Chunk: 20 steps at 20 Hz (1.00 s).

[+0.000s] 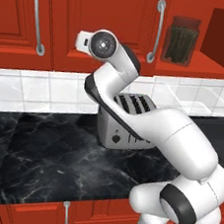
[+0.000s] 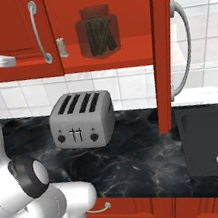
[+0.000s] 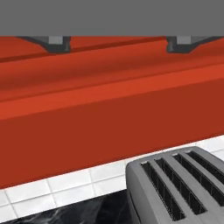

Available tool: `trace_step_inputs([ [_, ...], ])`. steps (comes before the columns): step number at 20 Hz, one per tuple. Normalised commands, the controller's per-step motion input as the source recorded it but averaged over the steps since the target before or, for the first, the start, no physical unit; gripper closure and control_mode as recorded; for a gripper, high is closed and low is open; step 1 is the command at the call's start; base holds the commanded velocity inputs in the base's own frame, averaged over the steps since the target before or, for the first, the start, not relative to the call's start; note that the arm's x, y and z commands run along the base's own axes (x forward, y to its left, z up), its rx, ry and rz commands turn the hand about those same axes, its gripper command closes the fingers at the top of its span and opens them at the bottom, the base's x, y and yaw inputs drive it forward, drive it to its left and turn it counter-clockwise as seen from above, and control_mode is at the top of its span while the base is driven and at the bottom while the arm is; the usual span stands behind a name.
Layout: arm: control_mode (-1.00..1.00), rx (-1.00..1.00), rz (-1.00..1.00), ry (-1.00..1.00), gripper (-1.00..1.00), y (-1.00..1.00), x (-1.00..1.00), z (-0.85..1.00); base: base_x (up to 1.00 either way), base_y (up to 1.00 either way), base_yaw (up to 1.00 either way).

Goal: Pick the candle and jar from the dining table and place them in the open cabinet. Close the cabinet after placing the objects.

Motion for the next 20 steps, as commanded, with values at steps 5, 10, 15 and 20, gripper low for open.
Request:
trace_step_inputs([
  [5, -1.00, 0.00, 0.00, 0.12, -1.00, -0.18, 0.05, -0.62, 0.00, 0.00, 0.00],
  [10, -1.00, -0.06, 0.00, 0.08, -1.00, -0.12, -0.22, -0.95, 0.00, 0.00, 0.00],
  [15, -1.00, -0.07, 0.00, 0.11, -1.00, -0.06, -0.27, -1.00, 0.00, 0.00, 0.00],
  [20, -1.00, -0.02, 0.00, 0.07, -1.00, 0.04, -0.38, -0.32, 0.00, 0.00, 0.00],
])
